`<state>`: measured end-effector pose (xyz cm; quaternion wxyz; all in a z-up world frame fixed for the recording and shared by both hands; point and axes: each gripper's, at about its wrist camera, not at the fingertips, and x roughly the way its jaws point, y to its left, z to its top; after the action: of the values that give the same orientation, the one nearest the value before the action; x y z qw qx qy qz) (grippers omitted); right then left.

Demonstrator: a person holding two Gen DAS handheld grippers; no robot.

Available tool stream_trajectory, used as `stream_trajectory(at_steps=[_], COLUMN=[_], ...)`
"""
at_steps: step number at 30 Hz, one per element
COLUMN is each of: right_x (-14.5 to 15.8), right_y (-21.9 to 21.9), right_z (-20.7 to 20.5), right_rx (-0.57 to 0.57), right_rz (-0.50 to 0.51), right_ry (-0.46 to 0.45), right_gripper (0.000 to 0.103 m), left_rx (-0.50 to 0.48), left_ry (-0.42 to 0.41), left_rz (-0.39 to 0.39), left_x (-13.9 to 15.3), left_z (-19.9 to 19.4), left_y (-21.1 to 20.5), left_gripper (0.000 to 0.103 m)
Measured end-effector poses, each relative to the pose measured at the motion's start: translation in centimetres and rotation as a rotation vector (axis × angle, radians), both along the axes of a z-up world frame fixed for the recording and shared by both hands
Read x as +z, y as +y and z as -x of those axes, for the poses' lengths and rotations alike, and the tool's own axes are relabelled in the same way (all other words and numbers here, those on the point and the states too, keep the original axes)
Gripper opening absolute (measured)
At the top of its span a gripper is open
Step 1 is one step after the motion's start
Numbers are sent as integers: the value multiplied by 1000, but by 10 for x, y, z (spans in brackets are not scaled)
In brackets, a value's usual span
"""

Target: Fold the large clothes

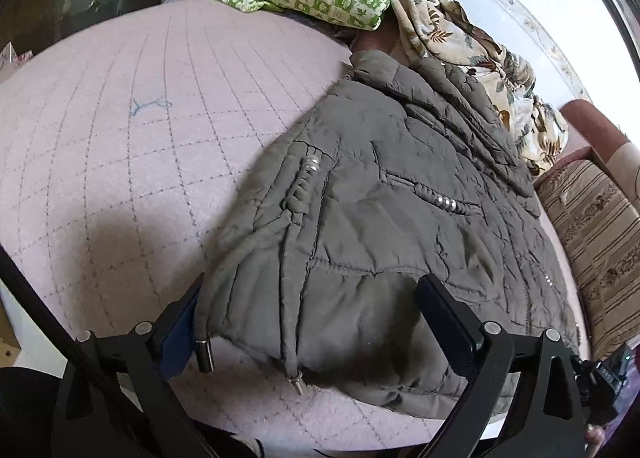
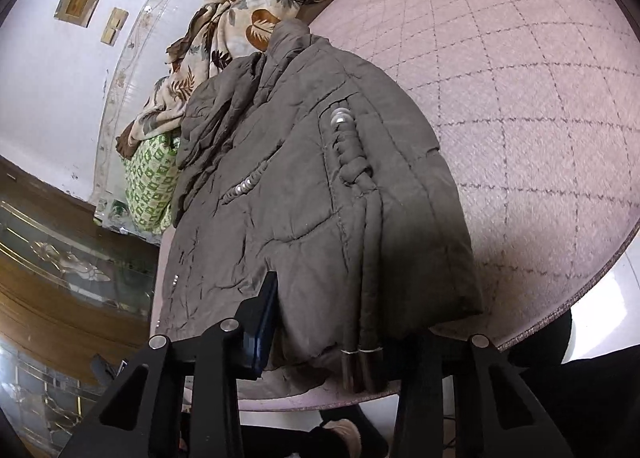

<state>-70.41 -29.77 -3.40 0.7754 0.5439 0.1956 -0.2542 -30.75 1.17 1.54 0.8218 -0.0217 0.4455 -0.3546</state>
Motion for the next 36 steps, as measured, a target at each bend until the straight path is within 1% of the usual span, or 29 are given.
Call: stream_trajectory(at_steps=[3, 10, 12, 16, 21, 24, 27, 29, 32, 33, 36], right_x=[-2, -3, -3, -3, -3, -2, 7, 12, 3, 1, 3], right_y=[-1, 0, 0, 2, 2, 2, 1, 0, -4, -5, -5], right_z=[-1, -2, -2, 0, 0, 3, 9, 9, 7, 7, 2], right_rx=[-3, -11, -12, -14, -25, -36, -57, -62, -65, -64, -42], right_rz=[3, 20, 22, 27, 21, 25, 64, 85, 39, 26, 47], right_ry=[-1, -1, -3, -3, -14, -40, -74, -72, -54, -46, -1], right_gripper=[41, 41, 41, 41, 41, 41, 41, 41, 41, 35, 28], left_rx=[-3, -1, -2, -3, -8, -4, 5, 9, 4, -1, -1], left_ry=[-33, -87, -111, -135, -135, -129, -117, -119, -140, -142, -146], left_rz=[-30, -69, -95, -121, -123, -108, -85, -90, -111, -109, -103], left_x=[-1, -4, -5, -6, -6, -6, -6, -6, -6, -6, -4], left_z=[3, 8, 11, 14, 14, 13, 10, 10, 13, 13, 12], left_y=[-6, -12, -16, -18, -19, -17, -15, -15, -20, -20, -18], left_gripper=[99, 99, 99, 99, 100, 99, 98, 98, 98, 97, 91])
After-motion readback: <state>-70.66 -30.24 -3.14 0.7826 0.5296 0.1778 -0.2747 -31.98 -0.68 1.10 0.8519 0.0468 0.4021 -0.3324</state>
